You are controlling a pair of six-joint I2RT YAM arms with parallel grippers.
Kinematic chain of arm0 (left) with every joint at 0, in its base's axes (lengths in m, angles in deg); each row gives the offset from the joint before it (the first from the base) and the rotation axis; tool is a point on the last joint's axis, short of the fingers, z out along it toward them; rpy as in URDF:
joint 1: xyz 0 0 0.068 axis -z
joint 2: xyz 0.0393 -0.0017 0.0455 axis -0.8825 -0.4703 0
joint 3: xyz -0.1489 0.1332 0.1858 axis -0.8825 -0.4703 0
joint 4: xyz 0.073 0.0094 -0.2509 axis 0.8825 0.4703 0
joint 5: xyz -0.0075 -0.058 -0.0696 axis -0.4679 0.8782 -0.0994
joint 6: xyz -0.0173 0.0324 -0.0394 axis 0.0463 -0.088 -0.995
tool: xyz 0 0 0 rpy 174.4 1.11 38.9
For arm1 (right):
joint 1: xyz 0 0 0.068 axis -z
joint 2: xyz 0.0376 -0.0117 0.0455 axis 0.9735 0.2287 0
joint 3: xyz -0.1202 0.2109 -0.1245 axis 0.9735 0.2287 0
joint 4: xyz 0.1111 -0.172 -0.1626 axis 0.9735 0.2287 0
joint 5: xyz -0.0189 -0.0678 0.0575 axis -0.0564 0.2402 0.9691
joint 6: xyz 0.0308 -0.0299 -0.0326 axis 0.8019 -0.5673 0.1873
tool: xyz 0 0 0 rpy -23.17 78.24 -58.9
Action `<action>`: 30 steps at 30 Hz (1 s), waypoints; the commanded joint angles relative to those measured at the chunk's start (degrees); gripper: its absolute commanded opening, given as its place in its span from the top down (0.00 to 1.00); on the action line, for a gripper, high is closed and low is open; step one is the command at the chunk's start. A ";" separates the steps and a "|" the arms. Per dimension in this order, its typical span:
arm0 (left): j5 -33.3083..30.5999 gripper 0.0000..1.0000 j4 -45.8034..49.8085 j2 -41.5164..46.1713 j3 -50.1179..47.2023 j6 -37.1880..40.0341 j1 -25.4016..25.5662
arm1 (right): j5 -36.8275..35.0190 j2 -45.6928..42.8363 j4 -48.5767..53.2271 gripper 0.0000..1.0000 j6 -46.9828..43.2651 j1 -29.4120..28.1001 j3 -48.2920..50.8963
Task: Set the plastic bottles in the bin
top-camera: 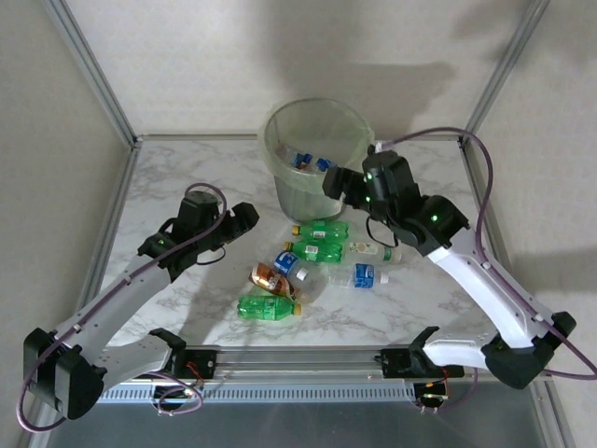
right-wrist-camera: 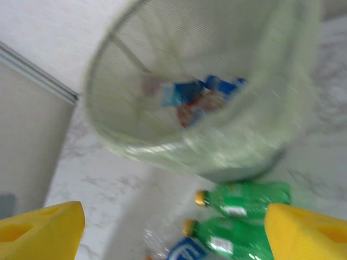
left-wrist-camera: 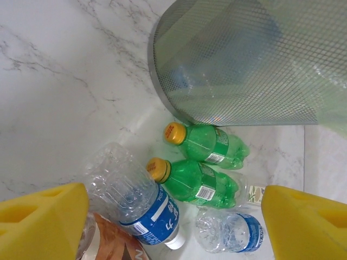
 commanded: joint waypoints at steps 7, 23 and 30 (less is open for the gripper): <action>-4.08 0.21 -1.76 -2.97 2.79 -8.02 2.58 | -4.10 -4.67 8.16 0.12 2.27 -0.05 9.40; -11.10 0.26 -1.19 0.45 2.51 -10.56 11.37 | 7.69 -14.68 1.25 0.09 -2.13 5.96 26.28; -7.06 0.27 9.67 -1.82 6.17 6.51 19.46 | 7.18 -10.74 0.50 0.09 2.59 8.88 23.88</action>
